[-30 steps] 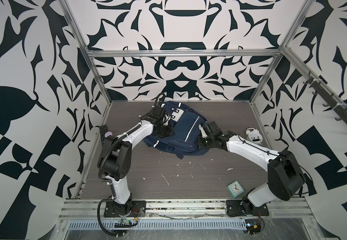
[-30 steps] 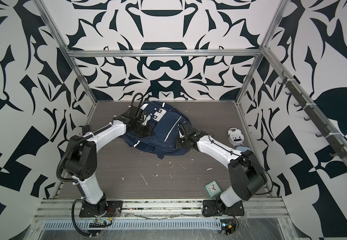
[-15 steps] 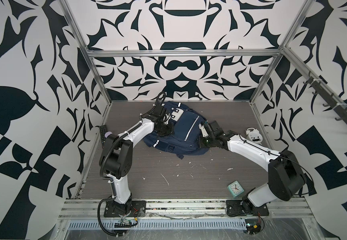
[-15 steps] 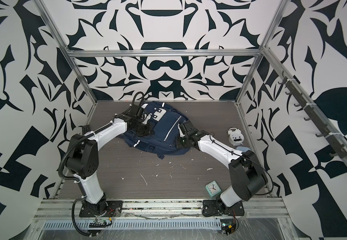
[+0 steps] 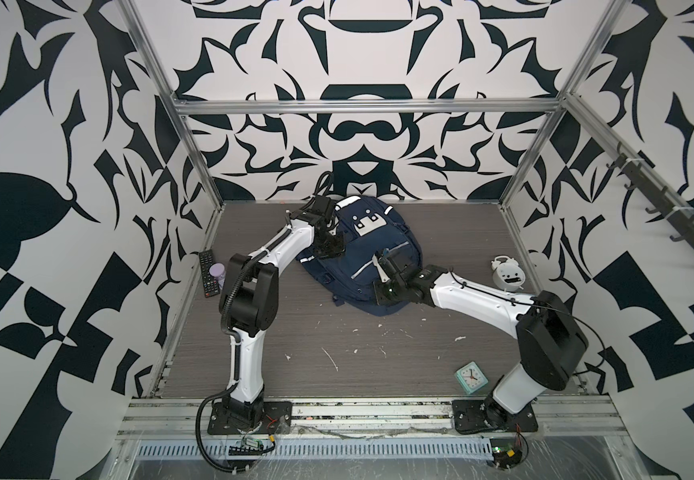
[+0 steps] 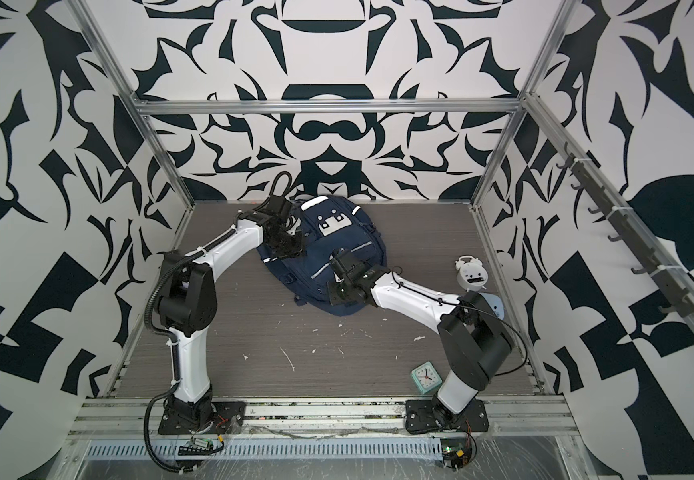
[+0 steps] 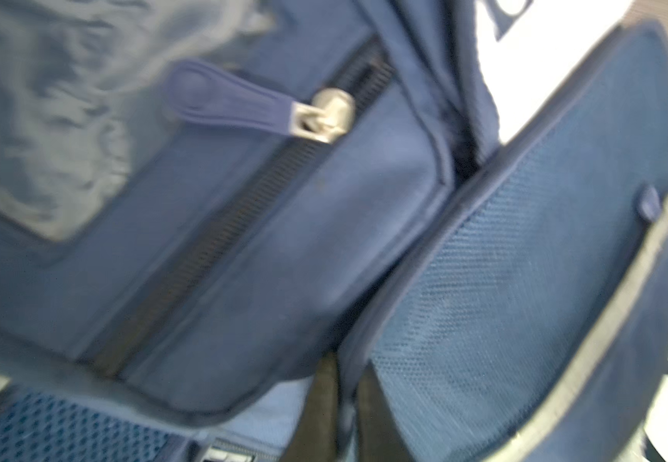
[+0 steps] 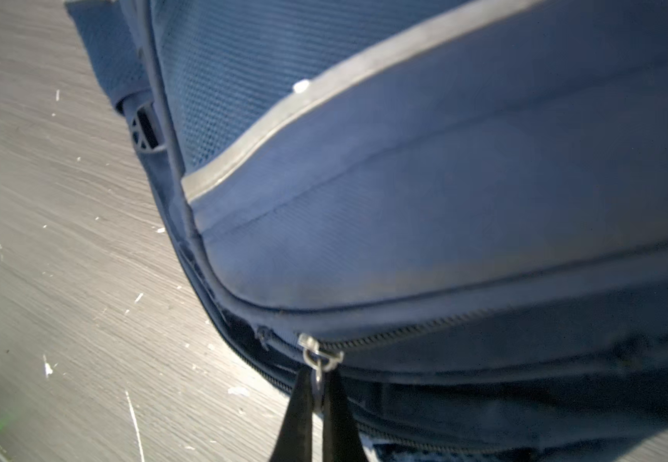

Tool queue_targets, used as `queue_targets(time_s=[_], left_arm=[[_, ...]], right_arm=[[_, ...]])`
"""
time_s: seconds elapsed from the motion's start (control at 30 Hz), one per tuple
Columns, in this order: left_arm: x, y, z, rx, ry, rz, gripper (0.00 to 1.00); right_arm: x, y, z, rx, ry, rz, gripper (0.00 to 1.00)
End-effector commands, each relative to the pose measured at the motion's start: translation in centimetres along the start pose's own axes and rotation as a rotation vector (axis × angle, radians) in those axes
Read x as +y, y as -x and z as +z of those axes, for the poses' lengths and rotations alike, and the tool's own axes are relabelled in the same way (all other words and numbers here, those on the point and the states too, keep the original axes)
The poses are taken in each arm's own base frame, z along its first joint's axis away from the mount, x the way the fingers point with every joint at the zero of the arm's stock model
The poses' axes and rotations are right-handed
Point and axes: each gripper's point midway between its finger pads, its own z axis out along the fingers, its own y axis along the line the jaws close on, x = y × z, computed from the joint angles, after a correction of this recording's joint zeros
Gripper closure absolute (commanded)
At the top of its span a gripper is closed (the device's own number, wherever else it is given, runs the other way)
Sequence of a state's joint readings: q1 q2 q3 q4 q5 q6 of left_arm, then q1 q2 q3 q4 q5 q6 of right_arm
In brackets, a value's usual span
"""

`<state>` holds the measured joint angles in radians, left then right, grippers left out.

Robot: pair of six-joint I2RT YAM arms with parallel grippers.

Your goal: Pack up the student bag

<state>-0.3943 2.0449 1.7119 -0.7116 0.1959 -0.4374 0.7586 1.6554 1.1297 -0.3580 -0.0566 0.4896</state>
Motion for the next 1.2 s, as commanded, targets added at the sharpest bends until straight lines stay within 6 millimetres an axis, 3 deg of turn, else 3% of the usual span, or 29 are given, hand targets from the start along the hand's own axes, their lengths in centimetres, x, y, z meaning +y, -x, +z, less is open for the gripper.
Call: queue_targets(time_s=[0.0,0.1,0.27,0.5,0.63,0.73,0.9,1.0,1.17], left_arm=[[1.2,1.3,-2.6,-0.097,0.041,-0.029,0.57],[1.2,0.0,-4.3,-0.104,0.030,-0.027,0.43],[1.6,-3.0,-6.1,-0.109,0.017,-0.054,0.33],[0.1,-8.5,-3.7,-0.021,-0.035,-0.074,0.29],[-1.8,-10.1,-2.3,0.007,-0.082,-0.072,0.32],[-2.7,-10.7,-1.5,0.014,-0.083,-0.060,0.40],[-2.5,-10.7,-1.2,0.010,-0.072,-0.057,0.78],[-2.3,-10.4,-1.7,-0.002,-0.051,-0.036,0.93],[-0.9,-9.5,-2.8,-0.028,-0.015,-0.027,1.00]], right_arm=[[2.9,0.5,-1.2,0.005,0.080,-0.017,1.00],[3.5,0.8,-1.3,0.003,0.094,-0.026,1.00],[4.2,0.8,-1.4,0.005,0.110,-0.037,1.00],[4.8,0.7,-1.4,0.013,0.124,-0.043,1.00],[5.0,0.5,-1.4,0.018,0.127,-0.046,1.00],[5.1,0.5,-1.5,0.016,0.128,-0.049,1.00],[4.8,0.4,-1.7,0.016,0.112,-0.052,1.00],[4.7,0.2,-1.8,0.018,0.107,-0.056,1.00],[3.6,-0.2,-2.1,0.032,0.066,-0.076,1.00]])
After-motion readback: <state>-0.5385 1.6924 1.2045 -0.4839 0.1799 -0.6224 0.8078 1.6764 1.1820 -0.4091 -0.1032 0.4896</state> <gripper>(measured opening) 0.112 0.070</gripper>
